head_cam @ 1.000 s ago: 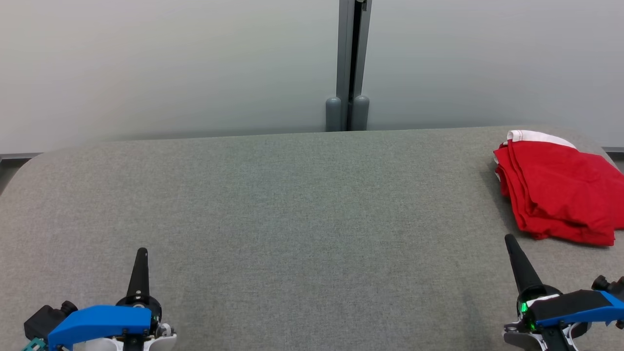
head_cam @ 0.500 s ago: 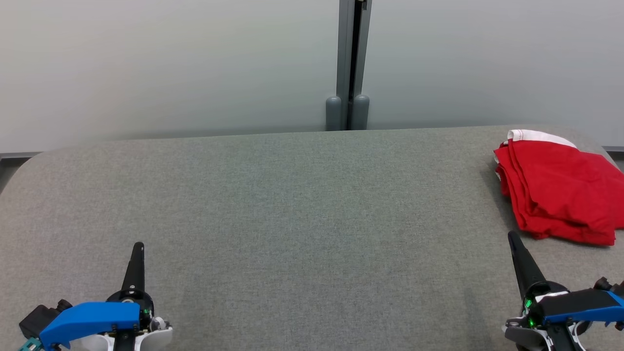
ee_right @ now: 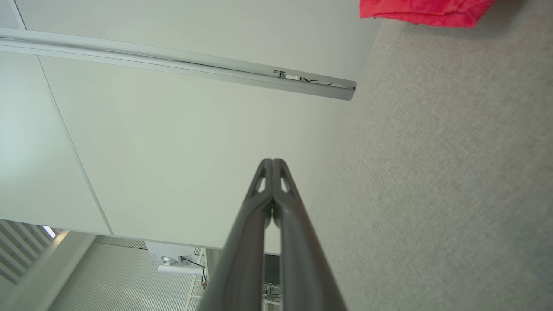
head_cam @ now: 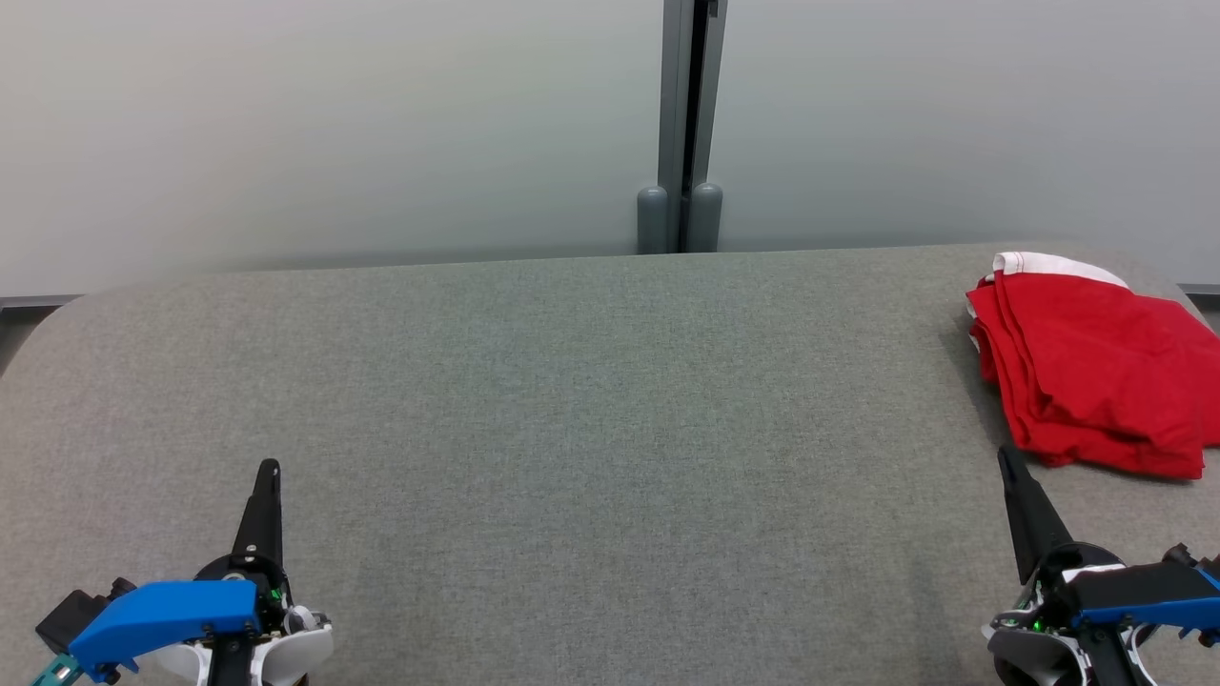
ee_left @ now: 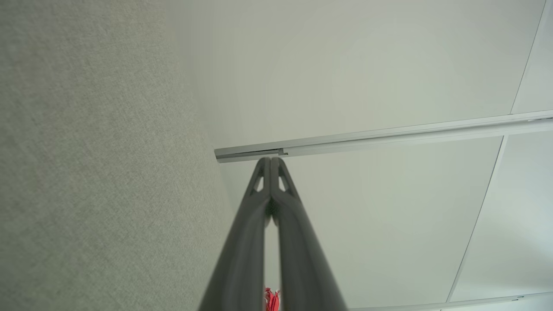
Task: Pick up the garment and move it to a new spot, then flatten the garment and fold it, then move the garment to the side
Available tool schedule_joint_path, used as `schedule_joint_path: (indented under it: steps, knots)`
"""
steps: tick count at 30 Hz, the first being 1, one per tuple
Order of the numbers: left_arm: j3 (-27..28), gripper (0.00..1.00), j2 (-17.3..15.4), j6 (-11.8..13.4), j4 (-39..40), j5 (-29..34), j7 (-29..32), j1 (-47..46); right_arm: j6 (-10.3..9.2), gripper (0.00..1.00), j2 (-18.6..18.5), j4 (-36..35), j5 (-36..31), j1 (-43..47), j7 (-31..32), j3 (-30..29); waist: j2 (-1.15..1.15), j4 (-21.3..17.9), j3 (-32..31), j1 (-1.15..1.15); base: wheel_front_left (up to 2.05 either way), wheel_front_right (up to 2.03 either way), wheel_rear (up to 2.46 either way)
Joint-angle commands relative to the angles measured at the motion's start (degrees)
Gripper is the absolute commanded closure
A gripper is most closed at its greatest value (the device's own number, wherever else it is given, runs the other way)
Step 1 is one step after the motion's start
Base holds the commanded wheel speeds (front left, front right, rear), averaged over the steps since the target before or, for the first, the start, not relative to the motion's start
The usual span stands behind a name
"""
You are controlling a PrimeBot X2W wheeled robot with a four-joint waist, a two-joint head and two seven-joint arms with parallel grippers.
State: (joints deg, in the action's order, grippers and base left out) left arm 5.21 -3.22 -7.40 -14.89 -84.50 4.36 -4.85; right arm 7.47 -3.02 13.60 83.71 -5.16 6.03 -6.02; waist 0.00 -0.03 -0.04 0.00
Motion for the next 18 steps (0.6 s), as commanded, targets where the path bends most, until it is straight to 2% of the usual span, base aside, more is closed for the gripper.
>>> schedule_joint_path:
  steps: [1, 18]
  knots:
    - [0.6, 1.00, 0.1, -0.1, 0.4, -1.2, 0.4, -1.1, 0.04, 1.00, 0.1, -0.1, 1.3, -0.9, 0.3, -0.2, 0.00, 0.0, 0.0, 0.00, 0.00, 0.00, 0.00]
    - [1.3, 1.00, 0.4, -0.2, 1.0, -7.1, 2.1, -1.6, 0.04, 1.00, 0.2, 0.5, 7.9, -1.4, 0.5, -0.6, 0.00, 0.0, 0.2, 0.00, 0.00, 0.00, 0.00]
